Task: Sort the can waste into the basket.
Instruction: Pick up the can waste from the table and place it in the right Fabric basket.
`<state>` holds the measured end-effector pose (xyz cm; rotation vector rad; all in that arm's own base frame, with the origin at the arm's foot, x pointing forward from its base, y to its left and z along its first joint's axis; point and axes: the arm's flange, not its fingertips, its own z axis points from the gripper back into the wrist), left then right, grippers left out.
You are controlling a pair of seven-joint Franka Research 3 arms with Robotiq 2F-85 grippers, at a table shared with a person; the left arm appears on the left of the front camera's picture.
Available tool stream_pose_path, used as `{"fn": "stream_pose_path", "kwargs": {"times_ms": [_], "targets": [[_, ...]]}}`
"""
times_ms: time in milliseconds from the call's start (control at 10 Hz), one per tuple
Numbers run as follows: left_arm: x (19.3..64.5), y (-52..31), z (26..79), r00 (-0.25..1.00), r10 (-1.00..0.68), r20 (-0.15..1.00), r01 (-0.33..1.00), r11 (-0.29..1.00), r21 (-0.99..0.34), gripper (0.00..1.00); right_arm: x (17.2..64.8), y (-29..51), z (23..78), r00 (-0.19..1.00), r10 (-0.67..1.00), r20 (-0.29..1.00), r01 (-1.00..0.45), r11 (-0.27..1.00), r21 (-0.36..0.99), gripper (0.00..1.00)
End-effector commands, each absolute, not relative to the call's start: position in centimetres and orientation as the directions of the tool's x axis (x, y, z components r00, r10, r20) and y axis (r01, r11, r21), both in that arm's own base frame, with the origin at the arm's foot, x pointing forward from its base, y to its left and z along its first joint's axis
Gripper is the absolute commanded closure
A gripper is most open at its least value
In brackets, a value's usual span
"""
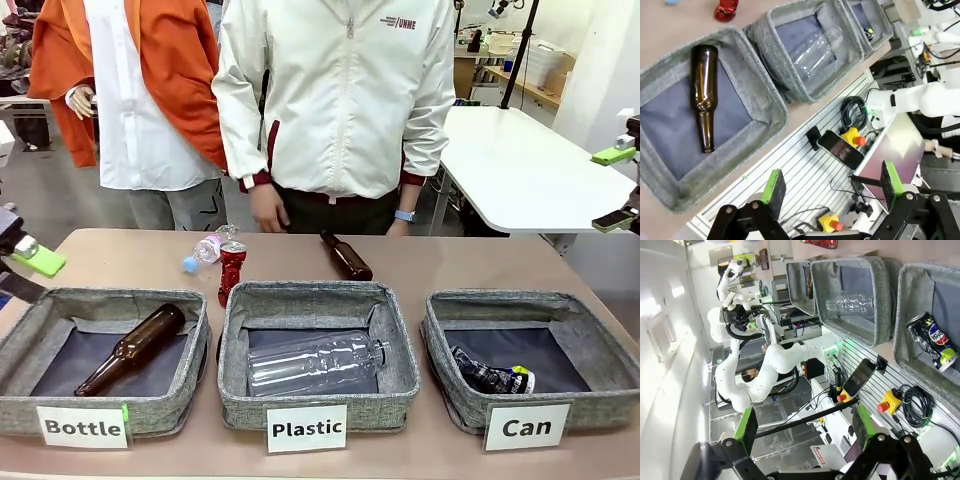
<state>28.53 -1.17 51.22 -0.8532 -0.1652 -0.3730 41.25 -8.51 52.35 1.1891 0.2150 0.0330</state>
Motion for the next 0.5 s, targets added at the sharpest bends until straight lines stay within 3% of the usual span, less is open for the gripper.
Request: {"fn": "stream_pose_path", "kwargs": {"times_ms": [0,100,400], "targets": [[31.7,-1.7,51.4,0.819,-0.287,0.497,0.561,0.582,-0.588,0.02,41.3,-8.9,52.6,0.978,0.159,-0.136,0.067,0.38,0.923,0.0],[34.0,-1.6,50.9,0.727,-0.356,0.587,0.672,0.544,-0.502,0.02,41.3,-8.9,52.6,0.978,0.159,-0.136,0.067,0.38,0.923,0.0],[39.7,-3.0,47.5,0.629,-0.442,0.639,0.764,0.501,-0.405,0.02,41.3,-8.9,52.6,0.978,0.159,-0.136,0.067,0.38,0.923,0.0]]}}
